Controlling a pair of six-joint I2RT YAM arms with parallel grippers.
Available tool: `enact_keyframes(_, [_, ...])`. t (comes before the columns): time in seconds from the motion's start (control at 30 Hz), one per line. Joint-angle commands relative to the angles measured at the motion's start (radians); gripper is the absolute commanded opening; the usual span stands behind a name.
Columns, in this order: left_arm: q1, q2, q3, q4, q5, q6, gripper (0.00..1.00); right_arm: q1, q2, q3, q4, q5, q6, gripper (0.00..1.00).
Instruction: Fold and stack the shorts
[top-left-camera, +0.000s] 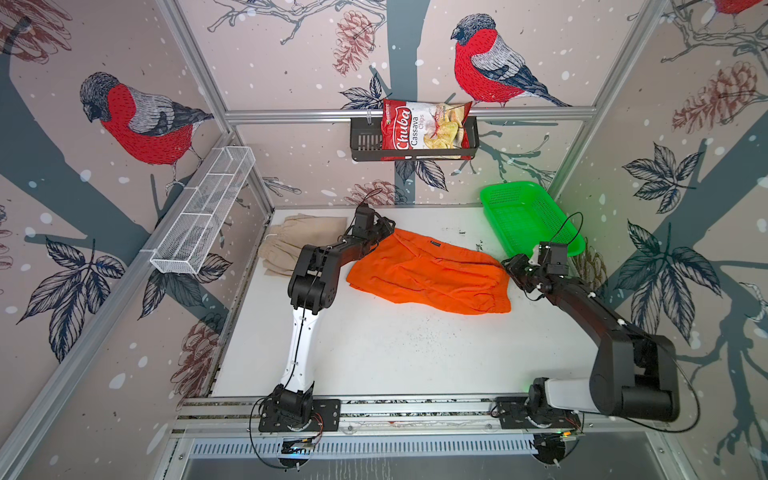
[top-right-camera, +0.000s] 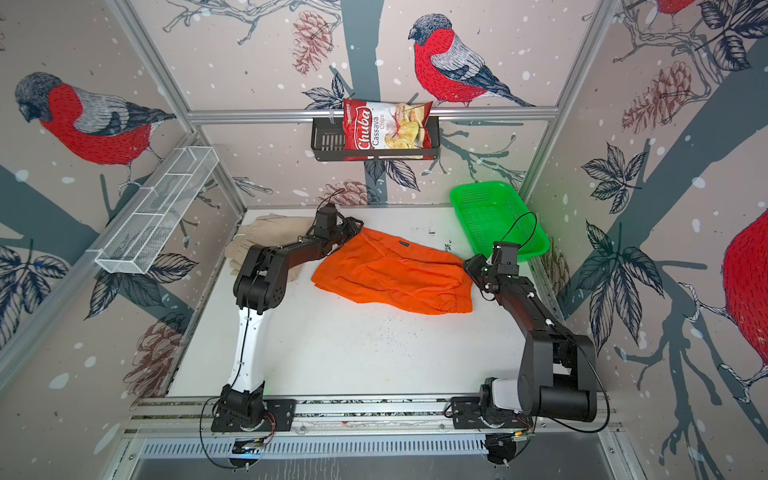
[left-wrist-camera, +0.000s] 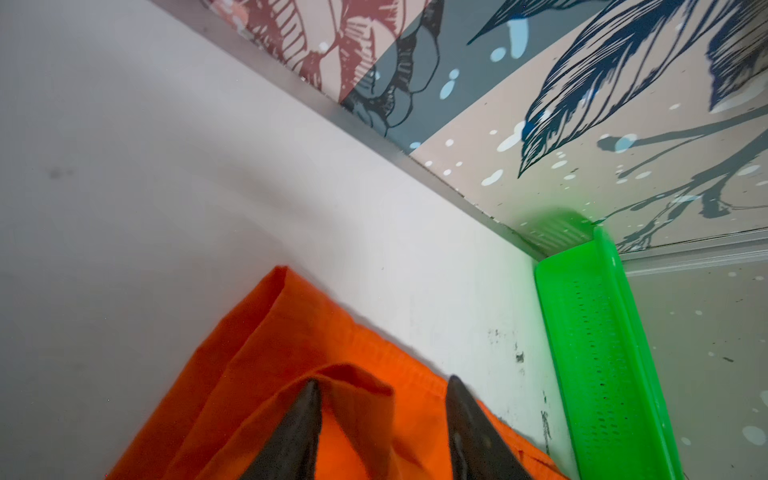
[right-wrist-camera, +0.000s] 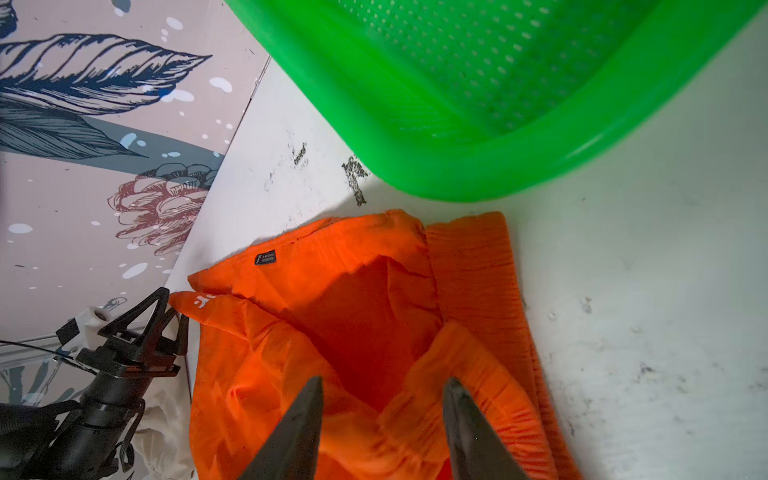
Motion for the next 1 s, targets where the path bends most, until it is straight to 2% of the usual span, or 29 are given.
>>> enact_keyframes(0.0, [0.013, 0.017, 0.024, 0.074, -0.017, -0.037, 0.49, -0.009, 0.01, 0.007, 0.044, 0.023, 0.011, 0.51])
enact_keyframes(0.17, [0.024, 0.05, 0.079, 0.089, -0.015, -0.049, 0.51, -0.013, -0.005, 0.017, 0.025, 0.064, -0.008, 0.54])
enact_keyframes(0.3, [0.025, 0.07, 0.142, 0.044, -0.022, -0.022, 0.53, 0.007, -0.089, 0.03, -0.023, 0.15, -0.048, 0.55])
enact_keyframes(0.43, [0.023, 0.033, 0.142, 0.003, -0.02, 0.031, 0.55, 0.083, -0.194, 0.024, -0.032, 0.202, -0.085, 0.56])
enact_keyframes(0.57, [0.01, -0.095, 0.025, -0.015, -0.023, 0.126, 0.54, 0.222, -0.207, 0.023, -0.017, 0.212, -0.123, 0.6])
enact_keyframes(0.67, [-0.004, -0.222, -0.119, -0.028, 0.0, 0.173, 0.47, 0.327, -0.155, 0.026, 0.04, 0.188, -0.127, 0.58])
enact_keyframes(0.8, [-0.041, -0.366, -0.352, 0.021, 0.069, 0.159, 0.36, 0.445, -0.001, 0.058, 0.136, 0.113, -0.168, 0.57])
enact_keyframes(0.97, [-0.093, -0.453, -0.536, 0.003, 0.075, 0.141, 0.35, 0.523, 0.192, 0.174, 0.146, 0.106, -0.22, 0.57])
